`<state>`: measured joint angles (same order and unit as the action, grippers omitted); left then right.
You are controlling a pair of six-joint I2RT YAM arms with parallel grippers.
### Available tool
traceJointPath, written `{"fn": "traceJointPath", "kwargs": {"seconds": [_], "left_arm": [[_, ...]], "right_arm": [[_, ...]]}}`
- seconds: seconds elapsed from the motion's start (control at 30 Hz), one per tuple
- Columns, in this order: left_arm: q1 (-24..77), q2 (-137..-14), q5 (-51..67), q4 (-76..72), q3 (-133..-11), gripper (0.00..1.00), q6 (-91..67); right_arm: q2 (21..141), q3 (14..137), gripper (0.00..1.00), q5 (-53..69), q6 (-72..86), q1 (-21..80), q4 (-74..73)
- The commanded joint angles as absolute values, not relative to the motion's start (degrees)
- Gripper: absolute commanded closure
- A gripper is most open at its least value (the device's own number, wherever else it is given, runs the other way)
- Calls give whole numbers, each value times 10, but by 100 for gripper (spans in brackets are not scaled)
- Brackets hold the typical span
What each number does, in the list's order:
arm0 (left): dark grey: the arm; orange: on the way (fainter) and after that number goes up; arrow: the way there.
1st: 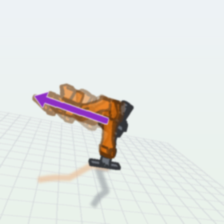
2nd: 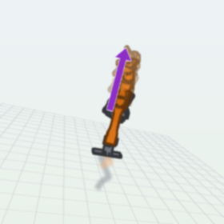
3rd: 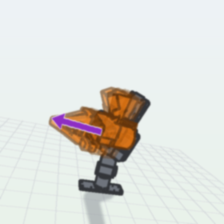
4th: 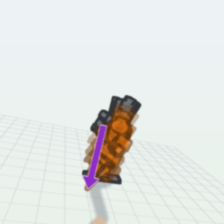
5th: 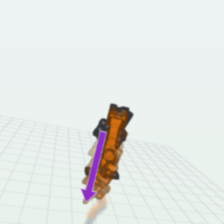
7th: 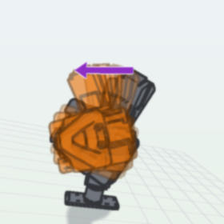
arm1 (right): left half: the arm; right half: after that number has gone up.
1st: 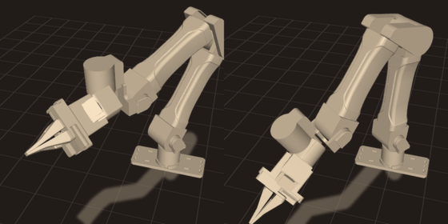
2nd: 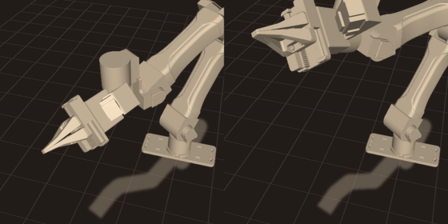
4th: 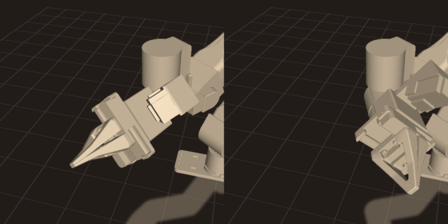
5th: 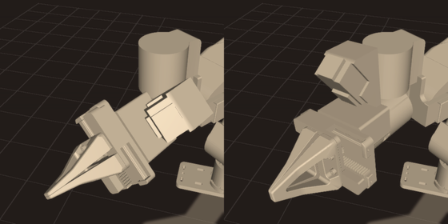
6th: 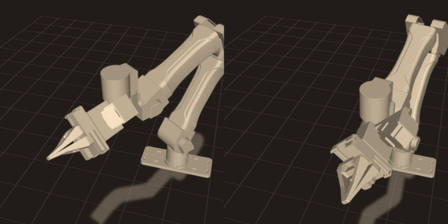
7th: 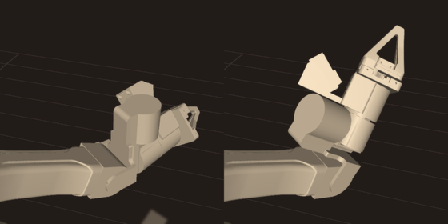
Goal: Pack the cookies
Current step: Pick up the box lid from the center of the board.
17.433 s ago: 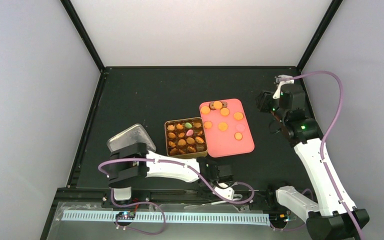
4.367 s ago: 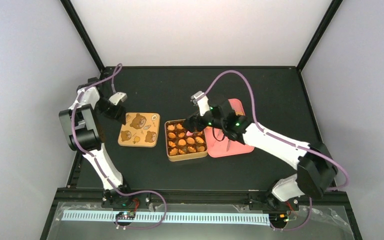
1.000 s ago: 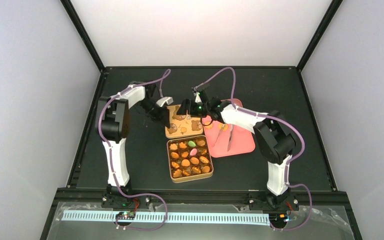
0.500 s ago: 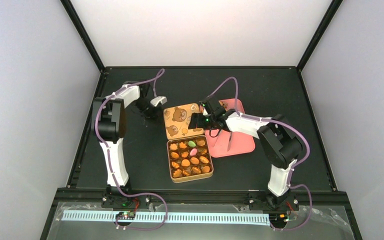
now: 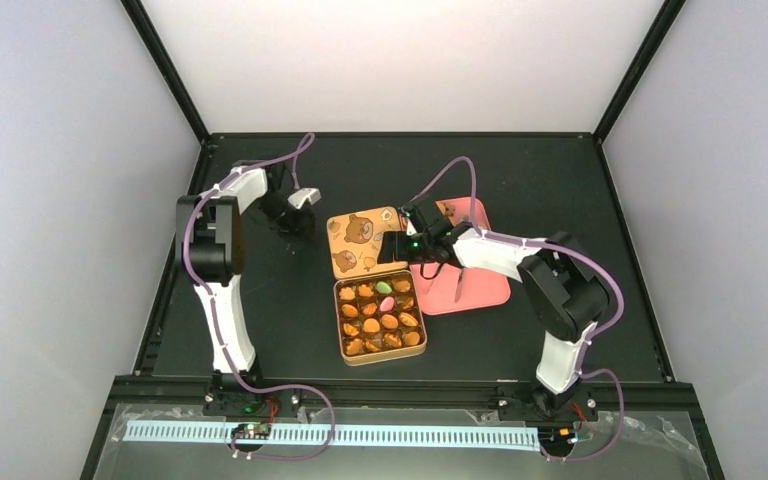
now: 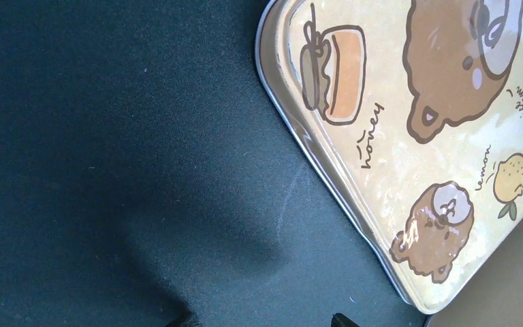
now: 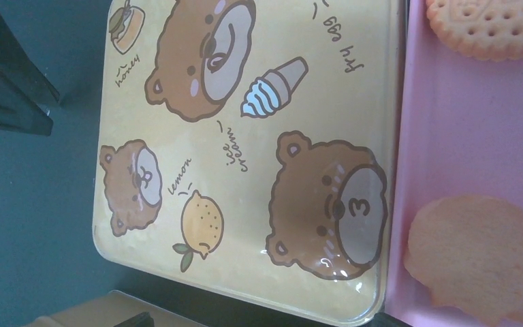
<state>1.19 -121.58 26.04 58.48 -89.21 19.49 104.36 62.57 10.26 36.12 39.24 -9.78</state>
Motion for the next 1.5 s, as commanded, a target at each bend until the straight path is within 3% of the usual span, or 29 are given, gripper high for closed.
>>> {"fn": "traceJointPath", "kwargs": {"seconds": [0.0,0.17,0.67,1.47], "left_arm": [[8,-1185,259,590,-905,49,201],[9,-1175,264,581,-900,49,193],[40,-1223,268,549,-894,49,155],[110,-1292,283,603,-945,54,139]], "right_arm": [[1069,626,14,49,340,391,-137],[1089,627,12,22,347,391,-124],[1170,795,10,6,335,381,-167],[1145,755,10,125,427,360,-59]]}}
